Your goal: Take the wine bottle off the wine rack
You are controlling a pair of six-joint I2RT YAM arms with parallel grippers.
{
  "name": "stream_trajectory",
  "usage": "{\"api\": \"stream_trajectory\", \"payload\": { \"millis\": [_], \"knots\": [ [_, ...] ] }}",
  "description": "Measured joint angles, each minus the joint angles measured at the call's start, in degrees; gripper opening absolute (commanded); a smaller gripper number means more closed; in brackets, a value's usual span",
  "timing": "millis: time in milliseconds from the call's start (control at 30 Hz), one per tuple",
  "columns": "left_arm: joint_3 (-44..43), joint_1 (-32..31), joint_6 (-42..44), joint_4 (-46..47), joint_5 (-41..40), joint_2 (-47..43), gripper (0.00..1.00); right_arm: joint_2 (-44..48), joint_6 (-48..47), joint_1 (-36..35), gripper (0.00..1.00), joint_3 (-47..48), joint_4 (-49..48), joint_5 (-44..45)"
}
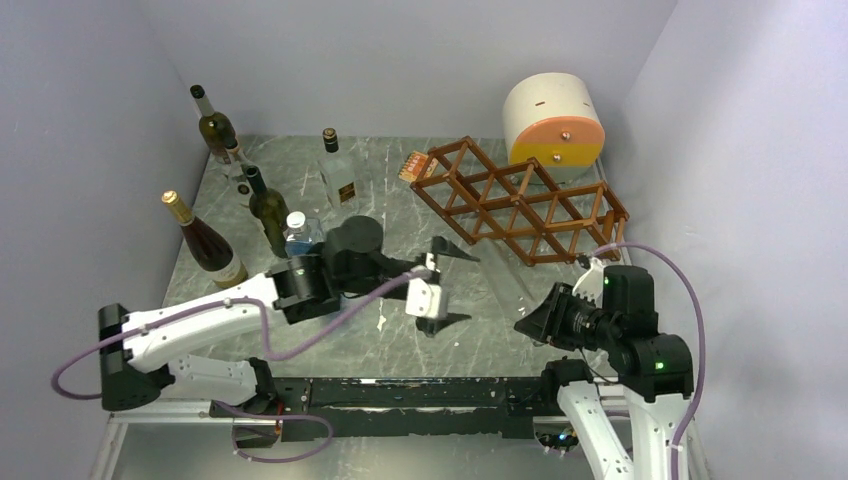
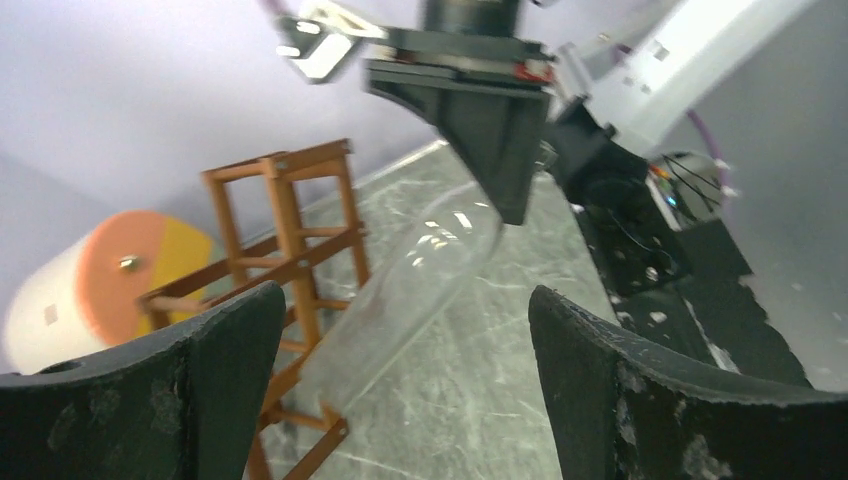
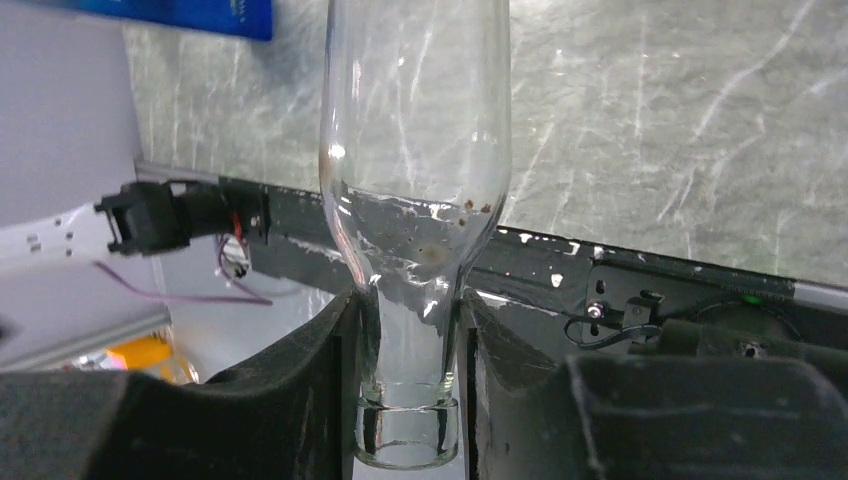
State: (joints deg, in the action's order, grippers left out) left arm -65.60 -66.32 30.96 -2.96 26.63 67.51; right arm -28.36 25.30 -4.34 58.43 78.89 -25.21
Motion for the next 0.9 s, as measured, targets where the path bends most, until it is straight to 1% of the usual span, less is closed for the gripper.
{"api": "stream_trajectory", "payload": {
  "millis": [67, 167, 267, 400, 467, 533, 600, 767, 867, 900],
  "knots": [
    [-1.70, -1.77, 2.69, -2.82, 0.68, 3.15, 1.00, -1.20, -2.36, -0.39, 0.00, 1.40, 0.35, -1.77],
    [-3.76, -3.93, 6.45, -6.64, 0.11, 7.96, 1.00, -2.12, -4.79, -2.03, 0.00, 2.08, 0.28, -4.72],
    [-4.85, -5.75, 9.49, -8.98, -2.34, 11.98, 1.00, -2.43, -5.97, -4.24, 0.00, 2.08, 0.33, -6.21],
    [-5.18, -8.31, 12.61, -9.31, -6.93, 16.02, 1.00, -2.64, -6.69, -7.34, 0.00, 2.05, 0.37, -6.91],
    [-6.05, -9.29, 13.35, -9.57, -8.04, 17.55, 0.98, -2.80, -6.80, -8.41, 0.00, 2.08, 0.42, -6.88],
    [-7.74, -9.99, 14.23, -9.70, -9.42, 19.76, 0.93, -3.04, -7.04, -9.53, 0.00, 2.10, 0.55, -6.75],
    [-8.94, -10.38, 14.88, -9.73, -10.64, 21.42, 0.85, -3.32, -7.23, -10.47, 0.00, 2.10, 0.76, -6.73],
    [-9.84, -10.78, 16.02, -10.51, -12.98, 22.91, 0.55, -3.76, -7.52, -12.07, 0.00, 2.23, 0.83, -6.25],
    [-9.86, -11.13, 16.79, -10.95, -14.03, 22.93, 0.26, -4.33, -7.85, -12.41, 0.00, 2.86, 0.96, -5.79],
    [-9.86, -11.28, 16.39, -10.86, -14.64, 22.93, 0.19, -4.61, -8.09, -12.52, 0.05, 2.97, 1.18, -5.77]
  ]
}}
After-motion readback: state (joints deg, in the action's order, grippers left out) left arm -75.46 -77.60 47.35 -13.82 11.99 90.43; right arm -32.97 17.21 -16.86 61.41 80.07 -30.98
